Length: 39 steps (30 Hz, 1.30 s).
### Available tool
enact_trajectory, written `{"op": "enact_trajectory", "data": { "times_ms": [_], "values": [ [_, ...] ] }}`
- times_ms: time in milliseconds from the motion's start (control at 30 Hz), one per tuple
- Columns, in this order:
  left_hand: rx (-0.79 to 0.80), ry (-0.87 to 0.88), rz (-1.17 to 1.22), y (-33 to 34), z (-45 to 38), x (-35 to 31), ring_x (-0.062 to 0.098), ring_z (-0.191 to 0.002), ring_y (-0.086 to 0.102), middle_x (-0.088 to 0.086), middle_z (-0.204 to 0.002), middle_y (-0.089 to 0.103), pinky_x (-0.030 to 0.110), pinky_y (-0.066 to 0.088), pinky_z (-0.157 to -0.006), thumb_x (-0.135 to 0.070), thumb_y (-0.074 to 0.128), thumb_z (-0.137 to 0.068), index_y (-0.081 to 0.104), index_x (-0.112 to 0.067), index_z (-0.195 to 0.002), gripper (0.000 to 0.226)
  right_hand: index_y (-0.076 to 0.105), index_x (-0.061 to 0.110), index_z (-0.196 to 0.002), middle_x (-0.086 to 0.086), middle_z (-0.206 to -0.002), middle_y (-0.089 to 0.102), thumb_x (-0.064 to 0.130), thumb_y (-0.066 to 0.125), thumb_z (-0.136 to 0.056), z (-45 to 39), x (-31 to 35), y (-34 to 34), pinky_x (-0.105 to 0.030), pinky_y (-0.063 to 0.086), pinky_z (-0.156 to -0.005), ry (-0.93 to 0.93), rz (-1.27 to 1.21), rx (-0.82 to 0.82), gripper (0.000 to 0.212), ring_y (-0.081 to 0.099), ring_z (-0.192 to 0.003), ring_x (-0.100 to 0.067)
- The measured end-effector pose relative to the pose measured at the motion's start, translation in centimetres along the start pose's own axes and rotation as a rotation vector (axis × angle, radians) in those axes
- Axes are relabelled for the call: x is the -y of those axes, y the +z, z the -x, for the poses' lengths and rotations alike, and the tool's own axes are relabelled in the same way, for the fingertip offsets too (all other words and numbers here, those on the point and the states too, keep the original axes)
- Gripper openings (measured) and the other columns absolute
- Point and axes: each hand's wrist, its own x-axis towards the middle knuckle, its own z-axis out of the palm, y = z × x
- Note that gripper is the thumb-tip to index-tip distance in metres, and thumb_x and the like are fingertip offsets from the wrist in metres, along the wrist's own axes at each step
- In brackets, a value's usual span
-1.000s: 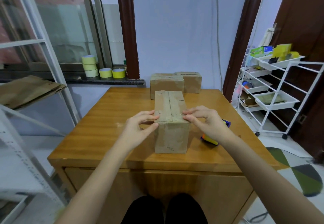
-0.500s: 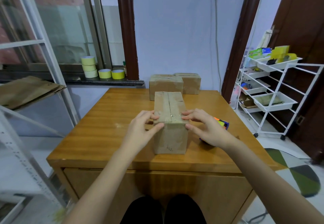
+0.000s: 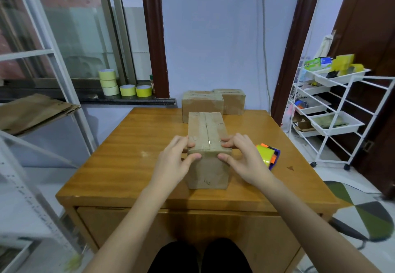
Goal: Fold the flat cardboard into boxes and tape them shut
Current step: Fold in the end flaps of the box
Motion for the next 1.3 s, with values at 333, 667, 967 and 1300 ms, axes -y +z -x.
{"op": "enact_trajectory", "data": {
  "times_ms": [333,667,967,1300],
  "values": [
    [0.164,-0.091,0.299,-1.5,0.0,0.9,0.01,-0.114,0.055,-0.009,-0.134,0.05,0.034,0.053,-0.092,-0.012,0.048,-0.098,0.065,-0.019,-0.116,0.026,0.064,0.028,-0.113,0.009,-0.127,0.058,0.011,0.046,-0.096,-0.1,-0.8,-2.5,-0.031,0.036,-0.107,0.052,-0.222,0.232,0.029,0.048,-0.126,-0.008],
    [0.14,-0.081,0.107,-1.9,-0.4,-0.9,0.01,-0.099,0.06,-0.01,-0.12,0.054,0.026,0.047,-0.091,-0.02,0.066,-0.088,0.06,-0.025,-0.094,0.009,0.065,0.032,-0.106,0.012,-0.12,0.06,0.01,0.058,-0.093,-0.8,0.2,-3.1,-0.018,0.041,-0.1,0.09,-0.202,0.26,0.026,0.052,-0.117,0.001],
    [0.181,0.162,-0.339,-2.2,0.2,-4.5,0.008,-0.131,0.038,-0.008,-0.144,0.044,0.026,0.03,-0.106,-0.034,0.037,-0.101,0.044,-0.023,-0.14,0.041,0.066,0.018,-0.116,0.014,-0.103,0.06,0.011,0.045,-0.1,-1.3,3.7,-3.1,-0.027,0.055,-0.08,0.26,-0.288,0.353,0.027,0.06,-0.094,-0.002],
    [0.132,0.329,-0.493,-1.8,2.3,-3.3,0.009,-0.116,0.054,-0.008,-0.123,0.06,0.024,0.042,-0.093,-0.057,0.029,-0.094,0.06,-0.02,-0.115,0.054,0.065,0.026,-0.114,0.013,-0.125,0.059,0.018,0.049,-0.095,-7.3,2.9,-2.5,-0.026,0.038,-0.102,0.212,-0.036,0.153,0.026,0.05,-0.119,-0.006]
  ]
}}
